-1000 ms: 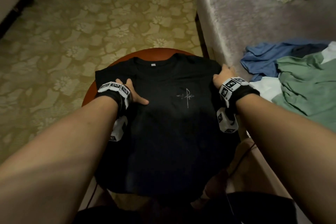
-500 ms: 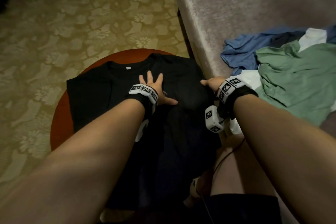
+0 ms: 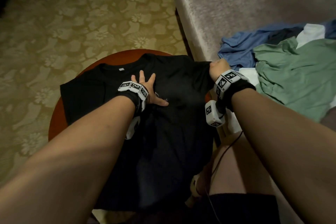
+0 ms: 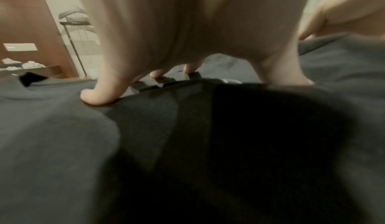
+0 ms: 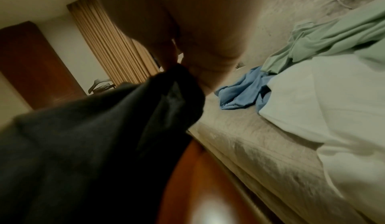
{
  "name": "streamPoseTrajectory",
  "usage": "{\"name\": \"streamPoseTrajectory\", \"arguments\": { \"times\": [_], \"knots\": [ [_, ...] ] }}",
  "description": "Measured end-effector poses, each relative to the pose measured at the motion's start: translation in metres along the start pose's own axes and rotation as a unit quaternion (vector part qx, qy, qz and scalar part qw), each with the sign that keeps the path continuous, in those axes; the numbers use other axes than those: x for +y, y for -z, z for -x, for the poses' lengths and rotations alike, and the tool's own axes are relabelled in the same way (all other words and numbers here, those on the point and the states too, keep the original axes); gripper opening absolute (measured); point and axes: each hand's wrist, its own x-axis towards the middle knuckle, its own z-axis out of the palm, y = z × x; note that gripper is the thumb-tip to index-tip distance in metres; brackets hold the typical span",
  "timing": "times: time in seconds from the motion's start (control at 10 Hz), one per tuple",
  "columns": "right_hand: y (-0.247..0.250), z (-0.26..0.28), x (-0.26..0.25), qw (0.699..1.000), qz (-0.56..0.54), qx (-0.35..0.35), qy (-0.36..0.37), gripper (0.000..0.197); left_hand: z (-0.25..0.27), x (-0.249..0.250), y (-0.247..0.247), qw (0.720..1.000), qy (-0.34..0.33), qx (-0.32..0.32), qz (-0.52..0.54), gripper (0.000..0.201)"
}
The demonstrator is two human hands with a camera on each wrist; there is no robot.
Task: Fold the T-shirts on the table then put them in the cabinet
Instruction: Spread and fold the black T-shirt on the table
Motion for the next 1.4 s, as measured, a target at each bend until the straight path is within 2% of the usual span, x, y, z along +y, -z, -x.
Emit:
{"name": "streamPoseTrajectory", "arguments": {
  "times": [0.1, 0.3, 0.4, 0.5, 0.6, 0.7, 0.8, 0.9, 1.0, 1.1, 1.2, 1.3, 1.4],
  "knots": [
    [0.006, -0.006, 0.002, 0.999, -0.025, 0.046, -0.015, 0.040, 0.000, -0.006, 0.001, 1.000, 0.007, 0.005, -0.002, 0.130],
    [0.016, -0.005, 0.005, 0.989, -0.105, 0.054, -0.091, 0.039, 0.000, -0.009, 0.003, 1.000, 0.019, -0.002, -0.004, 0.130],
    [0.015, 0.002, 0.006, 0.978, -0.162, -0.052, -0.123, 0.052, 0.000, -0.008, 0.003, 1.000, 0.021, -0.002, -0.007, 0.130],
    [0.014, 0.015, 0.004, 0.954, -0.207, -0.162, -0.143, 0.035, 0.000, -0.008, 0.005, 1.000, 0.022, -0.007, -0.001, 0.131],
    [0.014, 0.013, 0.002, 0.965, -0.211, -0.124, -0.089, 0.024, -0.002, -0.011, 0.008, 1.000, 0.019, -0.015, 0.011, 0.132],
    [0.008, -0.023, 0.019, 0.966, -0.235, -0.090, -0.055, 0.014, -0.002, -0.015, 0.011, 1.000, 0.016, -0.012, 0.008, 0.131],
    [0.018, -0.009, 0.011, 0.944, -0.320, -0.061, -0.055, 0.016, -0.002, -0.016, 0.011, 1.000, 0.011, -0.011, 0.006, 0.129],
    [0.014, -0.002, 0.005, 0.892, -0.443, -0.060, -0.066, 0.024, -0.003, -0.018, 0.011, 1.000, 0.012, -0.009, 0.002, 0.128],
    [0.013, -0.001, 0.005, 0.874, -0.475, -0.077, -0.065, 0.061, -0.003, -0.020, 0.011, 1.000, 0.013, -0.005, 0.003, 0.128],
    [0.008, -0.008, 0.007, 0.911, -0.398, -0.083, -0.066, 0.059, -0.006, -0.024, 0.010, 1.000, 0.018, -0.007, 0.007, 0.129],
    [0.009, 0.004, -0.003, 0.946, -0.298, -0.111, -0.057, 0.048, -0.004, -0.027, 0.011, 1.000, 0.017, -0.005, 0.010, 0.125],
    [0.012, 0.023, -0.022, 0.956, -0.231, -0.179, 0.014, 0.054, -0.001, -0.030, 0.015, 0.999, 0.022, -0.011, 0.047, 0.112],
    [0.008, 0.044, -0.037, 0.934, -0.248, -0.248, 0.062, 0.053, -0.003, -0.027, 0.024, 0.987, 0.032, 0.059, 0.145, 0.092]
  ]
}}
